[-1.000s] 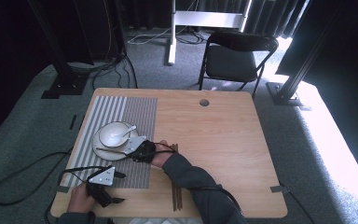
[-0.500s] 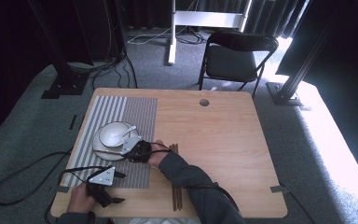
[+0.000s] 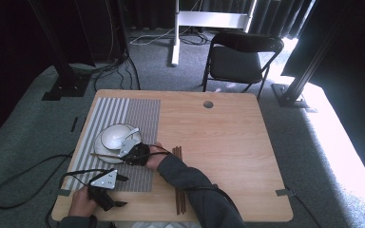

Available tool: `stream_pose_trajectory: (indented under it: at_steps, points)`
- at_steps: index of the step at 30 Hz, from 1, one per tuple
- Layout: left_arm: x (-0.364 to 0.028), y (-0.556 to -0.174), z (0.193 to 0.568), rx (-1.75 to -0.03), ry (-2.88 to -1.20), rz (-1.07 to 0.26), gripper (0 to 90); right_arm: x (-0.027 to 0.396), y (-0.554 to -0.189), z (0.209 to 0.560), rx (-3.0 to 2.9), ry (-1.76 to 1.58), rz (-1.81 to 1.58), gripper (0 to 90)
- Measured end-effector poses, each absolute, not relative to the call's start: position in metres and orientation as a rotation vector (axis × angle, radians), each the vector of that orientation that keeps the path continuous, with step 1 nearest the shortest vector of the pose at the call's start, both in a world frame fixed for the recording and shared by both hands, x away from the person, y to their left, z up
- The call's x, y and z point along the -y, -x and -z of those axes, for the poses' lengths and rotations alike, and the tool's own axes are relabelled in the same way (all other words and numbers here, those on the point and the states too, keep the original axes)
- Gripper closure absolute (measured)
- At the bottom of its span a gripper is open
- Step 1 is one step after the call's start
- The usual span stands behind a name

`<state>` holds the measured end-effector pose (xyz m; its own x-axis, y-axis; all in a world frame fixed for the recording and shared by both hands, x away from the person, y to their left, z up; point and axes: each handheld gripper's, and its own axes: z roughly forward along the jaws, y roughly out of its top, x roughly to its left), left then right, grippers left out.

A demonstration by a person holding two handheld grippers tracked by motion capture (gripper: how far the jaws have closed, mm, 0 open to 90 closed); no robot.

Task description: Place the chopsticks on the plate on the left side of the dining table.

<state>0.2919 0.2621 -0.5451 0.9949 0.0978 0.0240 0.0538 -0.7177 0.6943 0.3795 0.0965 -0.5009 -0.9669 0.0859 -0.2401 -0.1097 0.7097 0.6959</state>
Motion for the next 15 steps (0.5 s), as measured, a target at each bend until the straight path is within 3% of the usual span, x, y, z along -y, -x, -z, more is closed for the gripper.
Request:
stream_pose_trajectory:
  at_steps: [15]
  points:
    - [-0.262, -0.292, 0.545, -0.105, -2.373, -0.076, 11.7, -0.109, -0.379, 0.501, -2.664, 0.022, -1.113, 84.3]
